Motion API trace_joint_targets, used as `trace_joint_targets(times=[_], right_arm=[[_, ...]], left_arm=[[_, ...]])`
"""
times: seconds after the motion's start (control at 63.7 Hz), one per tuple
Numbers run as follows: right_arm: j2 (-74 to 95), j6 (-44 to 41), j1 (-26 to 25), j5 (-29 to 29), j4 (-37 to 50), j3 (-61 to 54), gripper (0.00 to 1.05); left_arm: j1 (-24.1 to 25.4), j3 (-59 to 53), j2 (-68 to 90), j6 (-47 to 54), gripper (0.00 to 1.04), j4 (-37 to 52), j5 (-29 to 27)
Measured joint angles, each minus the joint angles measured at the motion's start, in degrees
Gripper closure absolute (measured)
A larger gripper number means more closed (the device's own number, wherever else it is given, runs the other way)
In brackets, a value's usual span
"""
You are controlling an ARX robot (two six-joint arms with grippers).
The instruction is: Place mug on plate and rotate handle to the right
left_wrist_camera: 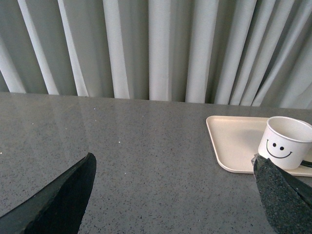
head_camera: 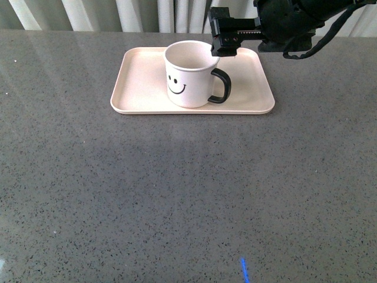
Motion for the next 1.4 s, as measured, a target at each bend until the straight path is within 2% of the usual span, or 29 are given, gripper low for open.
trace_joint_targets(times=[0.455, 0.565, 0.707, 0.895, 1.005, 1.068, 1.131, 1.398], right_arm=[[7.5, 3.1, 3.0, 3.5, -5.4, 10.1, 0.09], [8.6, 3.8, 3.1, 4.3, -6.6, 11.5, 0.16], [9.5, 4.6, 3.1, 4.7, -7.3, 12.4, 0.28], [10.6, 5.3, 3.1, 5.2, -8.9, 14.8, 0.56], [11.6, 6.3, 3.1, 5.5, -10.9, 17.2, 0.8], [12.1, 6.6, 3.1, 5.6, -11.6, 18.1, 0.89], [12.6, 6.9, 3.1, 5.6, -12.2, 19.4, 1.03], [11.8, 4.8, 1.7, 3.5, -13.5, 21.2, 1.03]], left_arm=[[0.0, 0.0, 0.0, 0.0, 0.09, 0.0, 0.0], [0.0, 0.0, 0.0, 0.0, 0.09, 0.0, 0.0], [0.0, 0.0, 0.0, 0.0, 0.09, 0.0, 0.0], [0.0, 0.0, 0.0, 0.0, 0.09, 0.0, 0.0], [0.0, 0.0, 0.0, 0.0, 0.09, 0.0, 0.0], [0.0, 0.0, 0.0, 0.0, 0.09, 0.0, 0.0], [0.0, 0.0, 0.0, 0.0, 0.09, 0.0, 0.0], [0.0, 0.0, 0.0, 0.0, 0.09, 0.0, 0.0]])
